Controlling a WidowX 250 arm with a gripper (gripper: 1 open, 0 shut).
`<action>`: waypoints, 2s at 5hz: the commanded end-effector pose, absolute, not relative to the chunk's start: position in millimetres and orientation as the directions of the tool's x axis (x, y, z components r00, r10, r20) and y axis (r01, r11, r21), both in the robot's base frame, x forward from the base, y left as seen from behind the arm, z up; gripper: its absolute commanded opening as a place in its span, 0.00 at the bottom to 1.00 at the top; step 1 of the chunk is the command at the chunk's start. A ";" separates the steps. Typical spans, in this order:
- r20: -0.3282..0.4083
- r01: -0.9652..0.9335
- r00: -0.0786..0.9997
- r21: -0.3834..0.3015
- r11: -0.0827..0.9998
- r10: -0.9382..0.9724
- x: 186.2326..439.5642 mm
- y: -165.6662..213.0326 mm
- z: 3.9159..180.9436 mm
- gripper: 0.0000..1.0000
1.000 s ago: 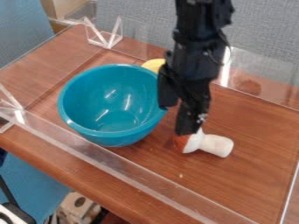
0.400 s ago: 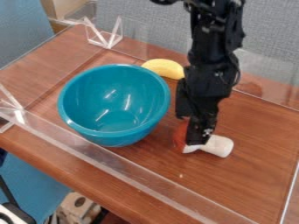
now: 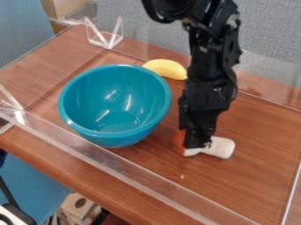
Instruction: Put the mushroom in the blue bowl
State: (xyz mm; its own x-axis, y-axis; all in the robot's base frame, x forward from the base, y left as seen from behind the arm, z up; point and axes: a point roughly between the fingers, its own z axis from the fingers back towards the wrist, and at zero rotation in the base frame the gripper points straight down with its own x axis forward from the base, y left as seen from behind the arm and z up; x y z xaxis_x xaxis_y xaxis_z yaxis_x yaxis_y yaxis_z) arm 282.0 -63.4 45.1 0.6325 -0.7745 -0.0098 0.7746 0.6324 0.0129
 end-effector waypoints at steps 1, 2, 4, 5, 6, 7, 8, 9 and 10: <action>0.034 0.713 0.701 0.019 0.701 -0.713 281.4 -58.3 47.5 0.00; 0.037 0.686 0.725 0.042 0.726 -0.687 268.9 -51.0 67.7 0.00; 0.050 0.657 0.747 0.093 0.748 -0.663 270.5 -37.5 107.9 0.00; 0.057 0.604 0.789 0.112 0.789 -0.612 275.1 -16.3 124.4 0.00; 0.054 0.568 0.815 0.122 0.814 -0.577 278.1 11.4 133.6 0.00; 0.054 0.572 0.813 0.112 0.812 -0.580 263.5 34.3 137.5 0.00; 0.062 0.585 0.805 0.081 0.807 -0.590 251.3 31.1 133.0 0.00; 0.069 0.573 0.815 0.054 0.818 -0.576 241.8 28.9 130.9 0.00; 0.077 0.536 0.840 0.027 0.844 -0.536 243.3 29.9 129.6 0.00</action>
